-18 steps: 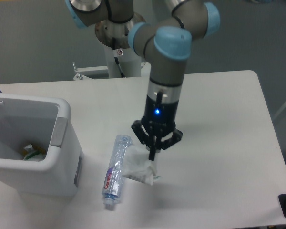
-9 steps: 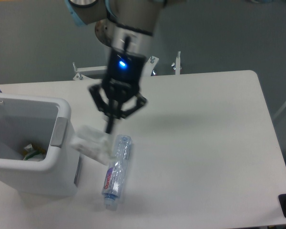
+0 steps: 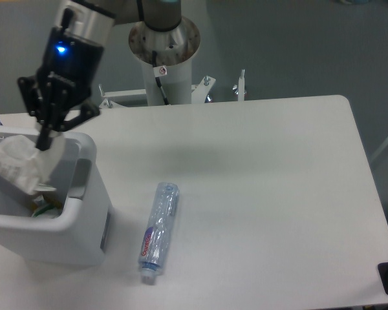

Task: Place the trash in the trash can
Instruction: 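Carry the tissue over the white trash bin, then open the gripper to drop the tissue into the bin, then move the gripper to the clear water bottle and lower onto its cap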

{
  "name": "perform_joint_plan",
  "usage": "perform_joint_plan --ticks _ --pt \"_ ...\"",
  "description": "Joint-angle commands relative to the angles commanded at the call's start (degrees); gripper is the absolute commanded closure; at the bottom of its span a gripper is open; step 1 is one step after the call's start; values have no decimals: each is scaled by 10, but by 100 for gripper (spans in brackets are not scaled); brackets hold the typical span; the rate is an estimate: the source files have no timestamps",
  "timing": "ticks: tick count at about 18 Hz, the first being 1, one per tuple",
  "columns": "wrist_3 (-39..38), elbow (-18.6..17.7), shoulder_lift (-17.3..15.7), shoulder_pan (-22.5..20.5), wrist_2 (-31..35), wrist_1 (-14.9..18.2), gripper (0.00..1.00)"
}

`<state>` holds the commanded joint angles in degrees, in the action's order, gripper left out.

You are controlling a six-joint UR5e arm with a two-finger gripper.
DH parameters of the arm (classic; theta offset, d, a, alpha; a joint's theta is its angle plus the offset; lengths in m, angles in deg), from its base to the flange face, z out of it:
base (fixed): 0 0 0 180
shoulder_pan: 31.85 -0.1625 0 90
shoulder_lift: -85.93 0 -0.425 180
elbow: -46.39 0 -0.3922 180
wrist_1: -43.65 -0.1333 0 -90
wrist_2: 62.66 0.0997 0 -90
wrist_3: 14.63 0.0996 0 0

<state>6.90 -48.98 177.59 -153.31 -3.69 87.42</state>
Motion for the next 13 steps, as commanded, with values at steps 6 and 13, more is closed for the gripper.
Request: perform_joint_plan --ticks 6,13 --pt "-1 7 17 -29 0 -1 0" --pt "-7 66 124 -131 7 1 0"
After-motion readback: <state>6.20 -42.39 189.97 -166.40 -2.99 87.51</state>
